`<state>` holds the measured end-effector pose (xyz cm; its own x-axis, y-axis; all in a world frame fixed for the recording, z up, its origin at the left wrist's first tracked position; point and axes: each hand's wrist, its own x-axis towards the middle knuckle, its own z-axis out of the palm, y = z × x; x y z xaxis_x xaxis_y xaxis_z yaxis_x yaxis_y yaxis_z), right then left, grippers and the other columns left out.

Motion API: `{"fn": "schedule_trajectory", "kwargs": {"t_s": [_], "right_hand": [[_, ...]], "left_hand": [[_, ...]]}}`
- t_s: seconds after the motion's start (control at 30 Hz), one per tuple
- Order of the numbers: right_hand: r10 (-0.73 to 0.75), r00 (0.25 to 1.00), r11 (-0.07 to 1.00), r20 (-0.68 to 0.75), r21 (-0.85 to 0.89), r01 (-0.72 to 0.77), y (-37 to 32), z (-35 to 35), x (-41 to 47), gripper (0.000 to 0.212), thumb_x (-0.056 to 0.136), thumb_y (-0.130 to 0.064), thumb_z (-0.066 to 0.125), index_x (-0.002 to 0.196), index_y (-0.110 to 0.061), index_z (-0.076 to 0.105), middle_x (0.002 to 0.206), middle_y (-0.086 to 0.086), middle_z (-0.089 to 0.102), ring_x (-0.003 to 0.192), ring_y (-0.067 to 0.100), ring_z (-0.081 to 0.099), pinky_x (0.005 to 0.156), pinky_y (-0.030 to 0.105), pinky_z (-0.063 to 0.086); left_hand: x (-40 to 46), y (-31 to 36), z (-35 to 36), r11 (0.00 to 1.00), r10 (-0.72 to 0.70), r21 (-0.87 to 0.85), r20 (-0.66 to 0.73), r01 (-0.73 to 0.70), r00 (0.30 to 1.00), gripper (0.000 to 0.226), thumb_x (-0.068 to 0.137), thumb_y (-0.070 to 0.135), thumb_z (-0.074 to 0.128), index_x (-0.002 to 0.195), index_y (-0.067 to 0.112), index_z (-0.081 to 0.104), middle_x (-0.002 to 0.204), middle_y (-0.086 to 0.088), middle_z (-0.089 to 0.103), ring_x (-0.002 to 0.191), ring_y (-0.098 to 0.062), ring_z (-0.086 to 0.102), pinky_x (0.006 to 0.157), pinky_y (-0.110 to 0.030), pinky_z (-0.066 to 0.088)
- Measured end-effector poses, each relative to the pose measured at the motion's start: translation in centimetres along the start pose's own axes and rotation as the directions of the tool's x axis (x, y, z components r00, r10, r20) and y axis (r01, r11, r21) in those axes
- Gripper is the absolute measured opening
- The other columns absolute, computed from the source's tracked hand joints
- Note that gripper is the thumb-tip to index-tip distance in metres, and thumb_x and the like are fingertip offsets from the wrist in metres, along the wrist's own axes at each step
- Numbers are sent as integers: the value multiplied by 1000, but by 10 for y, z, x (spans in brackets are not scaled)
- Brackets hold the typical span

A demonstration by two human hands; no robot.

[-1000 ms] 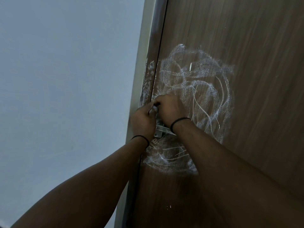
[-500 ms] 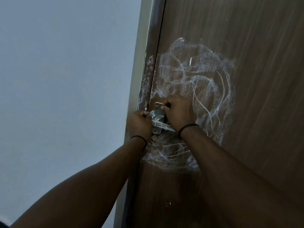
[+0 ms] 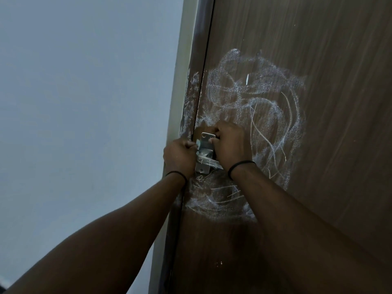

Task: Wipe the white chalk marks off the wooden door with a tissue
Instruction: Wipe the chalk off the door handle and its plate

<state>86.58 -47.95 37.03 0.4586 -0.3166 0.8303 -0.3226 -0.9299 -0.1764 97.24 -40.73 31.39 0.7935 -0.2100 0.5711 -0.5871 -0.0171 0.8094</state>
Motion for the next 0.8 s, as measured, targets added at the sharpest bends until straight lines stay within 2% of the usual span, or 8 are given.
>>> {"fn": "schedule_trajectory", "kwargs": {"t_s": [0.1, 0.27, 0.5, 0.57, 0.67, 0.8], "right_hand": [[37, 998, 999, 44, -1, -37, -1, -3, 3, 15, 80, -14, 75, 70, -20, 66, 73, 2, 67, 70, 20, 62, 63, 33, 53], [107, 989, 994, 100, 0, -107, -8, -8, 8, 19, 80, -11, 73, 69, -24, 64, 74, 2, 67, 71, 22, 64, 68, 38, 57], [165, 980, 986, 108, -4, -166, -12, -11, 8, 39, 82, -8, 71, 55, -27, 51, 63, -7, 60, 65, 15, 61, 67, 34, 56], [169, 979, 986, 111, -11, -169, -14, -12, 9, 36, 82, -7, 70, 56, -26, 54, 60, -12, 56, 63, 11, 59, 66, 32, 56], [167, 980, 986, 106, -12, -167, -16, -14, 9, 33, 82, -8, 72, 58, -25, 56, 62, -9, 58, 64, 14, 59, 66, 33, 55], [173, 980, 984, 99, 17, -175, -14, -11, 5, 25, 82, -11, 73, 64, -23, 61, 69, -3, 65, 67, 16, 62, 67, 33, 55]], "left_hand": [[7, 8, -2, 1000, -10, 26, 9, 10, 1000, 24, 82, 22, 70, 59, 31, 68, 66, 14, 68, 64, -3, 62, 63, -20, 49], [23, 32, -4, 998, 47, 37, -4, -47, 999, 31, 84, 25, 70, 54, 33, 62, 63, 14, 65, 62, -2, 62, 56, -17, 46], [-4, -5, -5, 997, -56, 57, 73, 52, 996, 27, 83, 17, 70, 58, 30, 68, 65, 12, 69, 64, -5, 64, 66, -25, 56], [3, 3, -4, 998, -35, 53, 46, 33, 998, 27, 82, 21, 70, 56, 30, 67, 66, 11, 69, 64, -4, 63, 64, -23, 54], [14, 21, -5, 1000, 28, 1, 12, -28, 1000, 29, 81, 26, 72, 54, 33, 64, 63, 16, 67, 63, -2, 63, 59, -19, 50], [5, 3, -3, 999, -20, 50, 31, 18, 999, 33, 82, 23, 69, 51, 29, 62, 56, 16, 62, 56, 4, 58, 49, -14, 39]]}}
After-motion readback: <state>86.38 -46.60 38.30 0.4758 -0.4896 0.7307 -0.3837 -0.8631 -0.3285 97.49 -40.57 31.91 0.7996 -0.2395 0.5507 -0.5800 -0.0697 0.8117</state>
